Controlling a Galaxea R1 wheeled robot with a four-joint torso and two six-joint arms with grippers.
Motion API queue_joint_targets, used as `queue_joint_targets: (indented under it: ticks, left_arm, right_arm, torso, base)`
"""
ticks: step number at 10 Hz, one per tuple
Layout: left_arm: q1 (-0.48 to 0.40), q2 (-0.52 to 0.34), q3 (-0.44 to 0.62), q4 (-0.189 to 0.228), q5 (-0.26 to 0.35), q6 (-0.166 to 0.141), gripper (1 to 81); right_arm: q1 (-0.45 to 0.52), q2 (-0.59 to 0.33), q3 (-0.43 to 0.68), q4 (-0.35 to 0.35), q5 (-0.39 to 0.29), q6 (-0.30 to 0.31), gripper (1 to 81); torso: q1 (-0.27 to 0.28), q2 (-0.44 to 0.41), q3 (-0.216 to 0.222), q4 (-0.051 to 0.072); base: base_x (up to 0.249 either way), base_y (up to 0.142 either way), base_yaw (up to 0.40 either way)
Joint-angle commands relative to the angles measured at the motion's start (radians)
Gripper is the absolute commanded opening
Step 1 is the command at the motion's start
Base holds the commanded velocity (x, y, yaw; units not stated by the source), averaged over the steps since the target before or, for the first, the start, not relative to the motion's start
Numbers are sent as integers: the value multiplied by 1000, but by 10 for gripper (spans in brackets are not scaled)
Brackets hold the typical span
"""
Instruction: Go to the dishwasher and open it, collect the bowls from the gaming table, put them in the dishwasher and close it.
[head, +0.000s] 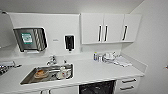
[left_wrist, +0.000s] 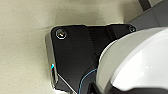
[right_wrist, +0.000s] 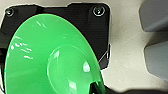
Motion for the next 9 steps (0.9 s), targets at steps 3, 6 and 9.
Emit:
queue_joint_targets:
  ticks: [3, 6, 9]
  left_arm:
    - [-49, -18, -10, 1, 16, 2, 10]
    - [-49, -20, -10, -4, 16, 2, 10]
    - [-49, -23, -10, -9, 10, 1, 10]
  right_arm:
    - [47, -18, -2, 8, -36, 2, 10]
    - [46, -20, -2, 8, -33, 2, 10]
    - [40, -24, 6, 8, -24, 7, 10]
  torso:
    - [0, 0, 0, 0]
    - [0, 0, 0, 0]
    - [0, 0, 0, 0]
  base:
    - [93, 0, 0]
    - [26, 0, 0]
    - [0, 0, 0]
